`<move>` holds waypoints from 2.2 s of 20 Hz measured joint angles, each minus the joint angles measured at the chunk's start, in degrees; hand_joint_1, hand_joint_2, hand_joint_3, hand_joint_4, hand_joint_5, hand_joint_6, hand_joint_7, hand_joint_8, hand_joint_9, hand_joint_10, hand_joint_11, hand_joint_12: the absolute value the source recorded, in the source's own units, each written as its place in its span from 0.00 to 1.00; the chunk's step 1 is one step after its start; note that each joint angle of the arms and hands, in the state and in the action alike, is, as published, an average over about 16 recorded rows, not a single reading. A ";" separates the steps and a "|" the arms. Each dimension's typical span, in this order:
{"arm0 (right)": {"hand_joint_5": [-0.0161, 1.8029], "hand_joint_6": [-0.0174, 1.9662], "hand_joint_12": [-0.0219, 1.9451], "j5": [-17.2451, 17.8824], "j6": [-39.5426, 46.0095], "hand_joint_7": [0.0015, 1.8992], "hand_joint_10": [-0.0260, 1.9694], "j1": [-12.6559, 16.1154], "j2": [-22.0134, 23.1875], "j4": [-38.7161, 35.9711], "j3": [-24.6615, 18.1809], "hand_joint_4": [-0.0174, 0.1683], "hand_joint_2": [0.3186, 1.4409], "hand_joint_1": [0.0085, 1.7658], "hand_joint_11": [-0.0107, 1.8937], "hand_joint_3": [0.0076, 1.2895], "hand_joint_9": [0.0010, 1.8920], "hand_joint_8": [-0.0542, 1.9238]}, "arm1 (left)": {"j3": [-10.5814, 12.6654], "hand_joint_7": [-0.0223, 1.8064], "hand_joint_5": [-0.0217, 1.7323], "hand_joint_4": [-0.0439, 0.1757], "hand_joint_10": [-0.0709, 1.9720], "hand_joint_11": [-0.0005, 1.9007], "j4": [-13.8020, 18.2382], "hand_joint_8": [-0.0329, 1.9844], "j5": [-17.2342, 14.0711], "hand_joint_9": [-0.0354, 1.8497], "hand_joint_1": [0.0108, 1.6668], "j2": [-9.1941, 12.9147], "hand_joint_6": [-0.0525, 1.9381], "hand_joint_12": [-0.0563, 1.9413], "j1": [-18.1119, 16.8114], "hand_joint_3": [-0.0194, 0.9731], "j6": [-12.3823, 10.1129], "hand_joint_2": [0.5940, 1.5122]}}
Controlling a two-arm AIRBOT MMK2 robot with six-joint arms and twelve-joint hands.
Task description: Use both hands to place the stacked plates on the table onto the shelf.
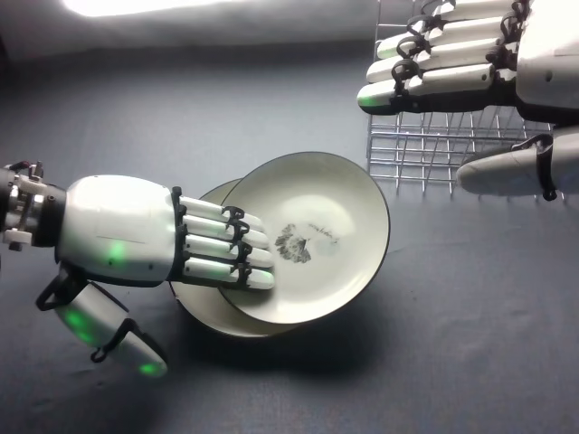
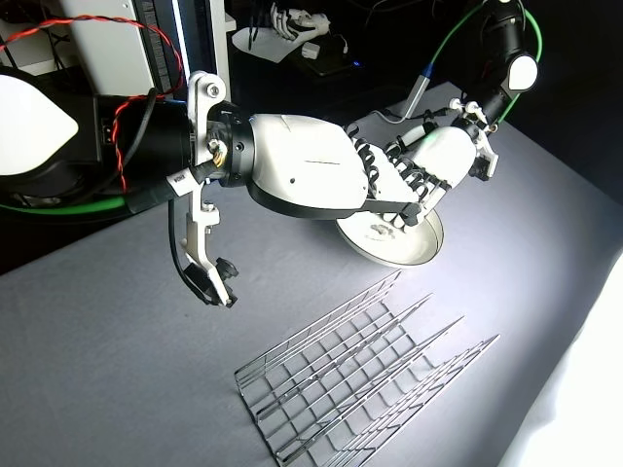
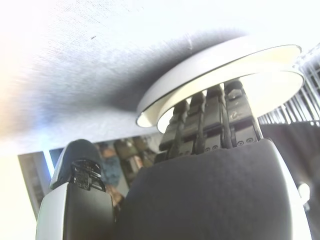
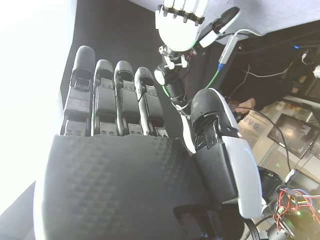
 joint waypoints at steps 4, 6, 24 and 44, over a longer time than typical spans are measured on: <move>0.10 0.02 0.35 0.33 -0.01 0.08 0.03 -0.21 -0.02 -0.08 0.00 0.13 0.99 0.01 0.02 0.01 0.06 0.03 | 0.18 0.00 0.01 0.20 0.03 0.01 -1.24 0.01 0.37 0.01 0.00 -0.89 0.02 0.03 -0.29 0.04 -0.54 0.60; 0.10 0.02 0.35 0.56 -0.01 0.08 0.03 -0.31 -0.02 -0.11 0.00 0.13 0.99 0.01 0.02 0.01 0.07 0.03 | 0.29 0.00 0.01 0.20 0.03 0.01 -1.72 0.01 0.57 0.01 0.00 -1.28 0.02 0.03 -0.56 0.04 -0.77 0.60; 0.10 0.02 0.23 4.72 2.97 0.06 0.03 -4.37 1.54 -4.43 0.00 0.13 0.74 0.46 0.02 0.01 0.05 0.03 | 0.71 0.01 0.01 0.23 0.03 0.01 -2.83 0.01 2.02 0.01 0.00 -3.64 0.03 0.03 -3.21 0.04 -1.66 0.61; 0.11 0.02 0.34 -1.25 7.26 0.08 0.03 -7.73 -8.78 -8.01 5.50 0.12 0.59 0.68 0.01 0.01 0.07 0.03 | 1.13 0.01 0.01 0.23 0.03 0.01 -2.81 0.01 1.96 0.02 0.00 -4.02 0.03 0.03 -3.51 0.04 -1.67 0.61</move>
